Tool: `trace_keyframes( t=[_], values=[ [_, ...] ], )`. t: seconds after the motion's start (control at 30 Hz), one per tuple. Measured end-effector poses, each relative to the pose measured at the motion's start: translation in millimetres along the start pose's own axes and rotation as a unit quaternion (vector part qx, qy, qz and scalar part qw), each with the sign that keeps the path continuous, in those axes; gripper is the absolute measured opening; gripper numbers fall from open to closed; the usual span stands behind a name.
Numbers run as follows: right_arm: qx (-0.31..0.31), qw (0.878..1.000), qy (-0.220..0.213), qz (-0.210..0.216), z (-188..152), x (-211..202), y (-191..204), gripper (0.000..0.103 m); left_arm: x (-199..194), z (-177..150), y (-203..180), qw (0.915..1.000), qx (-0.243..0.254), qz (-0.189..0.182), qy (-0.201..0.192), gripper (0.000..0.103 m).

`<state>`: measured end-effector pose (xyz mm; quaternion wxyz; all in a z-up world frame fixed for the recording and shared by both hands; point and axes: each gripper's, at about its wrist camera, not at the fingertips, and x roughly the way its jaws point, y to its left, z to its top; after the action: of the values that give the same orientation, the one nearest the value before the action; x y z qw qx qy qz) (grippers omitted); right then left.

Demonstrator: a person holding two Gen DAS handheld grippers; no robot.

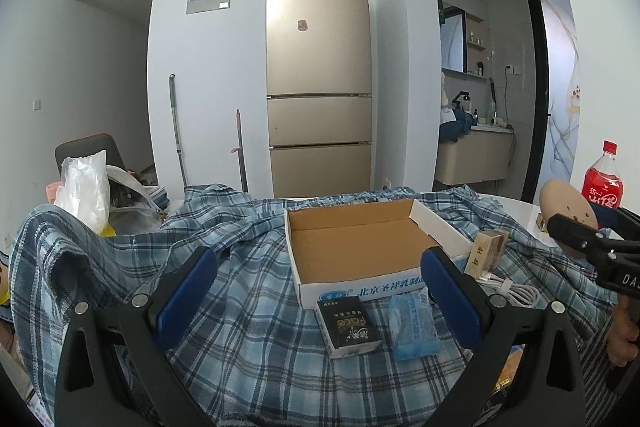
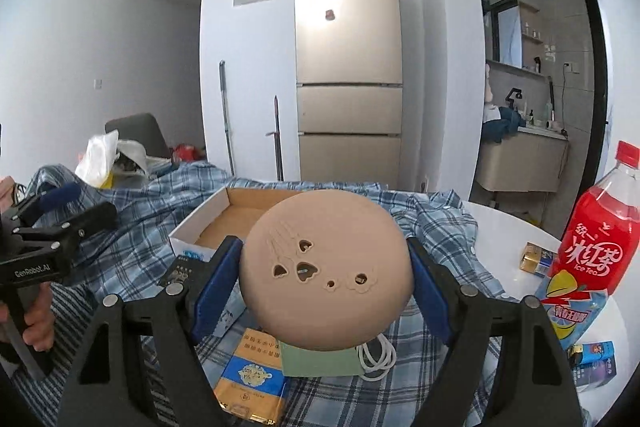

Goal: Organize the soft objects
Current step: 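Lower the left gripper onto the gold-and-blue tea packet while the right holds the coaster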

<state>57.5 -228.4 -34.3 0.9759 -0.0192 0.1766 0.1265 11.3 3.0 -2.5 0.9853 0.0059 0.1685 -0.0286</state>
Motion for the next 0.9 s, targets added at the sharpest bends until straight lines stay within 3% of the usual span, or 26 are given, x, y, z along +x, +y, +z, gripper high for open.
trace_keyframes(
  t=[0.17,0.33,0.47,0.57,0.7,0.9],
  values=[
    [0.024,1.0,-0.007,-0.011,-0.7,-1.5,-12.9,0.08,3.0,-1.4,-10.5,0.999,0.016,0.008,0.04,0.103],
    [0.04,0.998,-0.008,-0.047,-2.1,-1.4,-20.4,0.08,7.4,-7.3,-45.8,0.9908,0.029,-0.074,0.11,0.103],
    [0.04,0.996,-0.024,-0.074,-0.8,-10.9,-24.8,0.08,19.7,-17.5,-80.0,0.9795,0.055,-0.098,0.168,0.103],
    [0.048,0.996,-0.016,-0.077,-0.5,-10.5,-31.8,0.08,21.2,-22.4,-103.2,0.973,0.061,-0.124,0.185,0.103],
    [0.06,0.992,-0.025,-0.108,3.5,-15.0,-40.5,0.08,29.9,-29.5,-135.1,0.9701,0.098,-0.112,0.192,0.103],
    [0.085,0.99,-0.029,-0.111,4.9,-21.6,-56.8,0.08,57.9,-45.8,-149.1,0.9557,0.103,-0.107,0.254,0.103]
  ],
)
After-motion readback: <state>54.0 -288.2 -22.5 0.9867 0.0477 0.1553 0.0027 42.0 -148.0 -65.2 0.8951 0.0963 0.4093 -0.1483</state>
